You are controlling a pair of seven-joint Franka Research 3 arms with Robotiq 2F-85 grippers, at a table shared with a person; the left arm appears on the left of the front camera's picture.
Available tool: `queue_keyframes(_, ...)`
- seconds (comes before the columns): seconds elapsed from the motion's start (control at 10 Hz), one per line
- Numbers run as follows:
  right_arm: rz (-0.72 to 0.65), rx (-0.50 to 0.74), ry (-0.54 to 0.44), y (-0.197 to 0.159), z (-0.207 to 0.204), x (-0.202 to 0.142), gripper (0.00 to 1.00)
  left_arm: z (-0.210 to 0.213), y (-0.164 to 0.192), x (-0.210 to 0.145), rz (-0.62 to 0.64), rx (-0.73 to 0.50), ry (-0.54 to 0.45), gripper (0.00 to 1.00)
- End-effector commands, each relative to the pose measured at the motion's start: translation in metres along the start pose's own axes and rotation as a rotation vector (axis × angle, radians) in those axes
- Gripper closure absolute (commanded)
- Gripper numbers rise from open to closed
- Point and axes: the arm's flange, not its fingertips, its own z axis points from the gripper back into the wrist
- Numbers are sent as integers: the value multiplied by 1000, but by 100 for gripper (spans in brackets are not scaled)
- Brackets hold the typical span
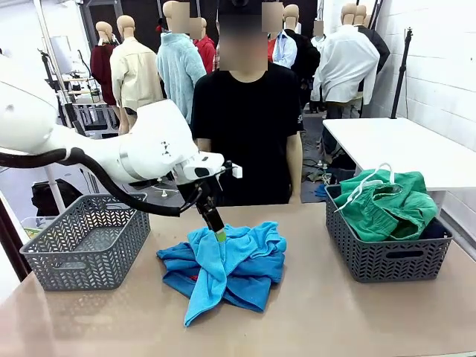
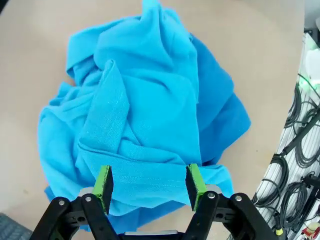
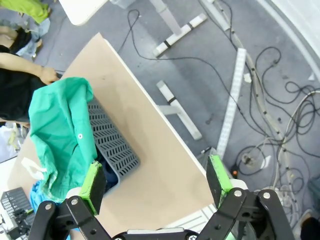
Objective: Sort the tops and bottoms.
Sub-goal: Lift clothes from the center of the table with your left hand.
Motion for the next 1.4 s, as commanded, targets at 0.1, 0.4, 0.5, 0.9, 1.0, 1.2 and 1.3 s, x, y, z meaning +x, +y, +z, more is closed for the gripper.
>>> queue_keyframes(0.1,14,-16,7,-1,0,-1,0,-10,4,-9,-21,-45,42,24)
queue_keyframes(0.4,14,-16,7,-1,0,-1,0,-26,4,-19,-89,-8,33,24)
queue_keyframes(0.5,14,-16,7,-1,0,-1,0,-35,6,-21,-123,30,34,24)
queue_keyframes(0.9,14,-16,7,-1,0,-1,0,-49,11,-23,-169,89,14,24)
queue_keyframes(1.0,14,-16,7,-1,0,-1,0,-49,11,-23,-166,77,20,24)
queue_keyframes(1.2,14,-16,7,-1,0,-1,0,-49,10,-22,-165,59,21,44)
queue_keyframes(1.3,14,-16,7,-1,0,-1,0,-48,9,-22,-163,54,20,64)
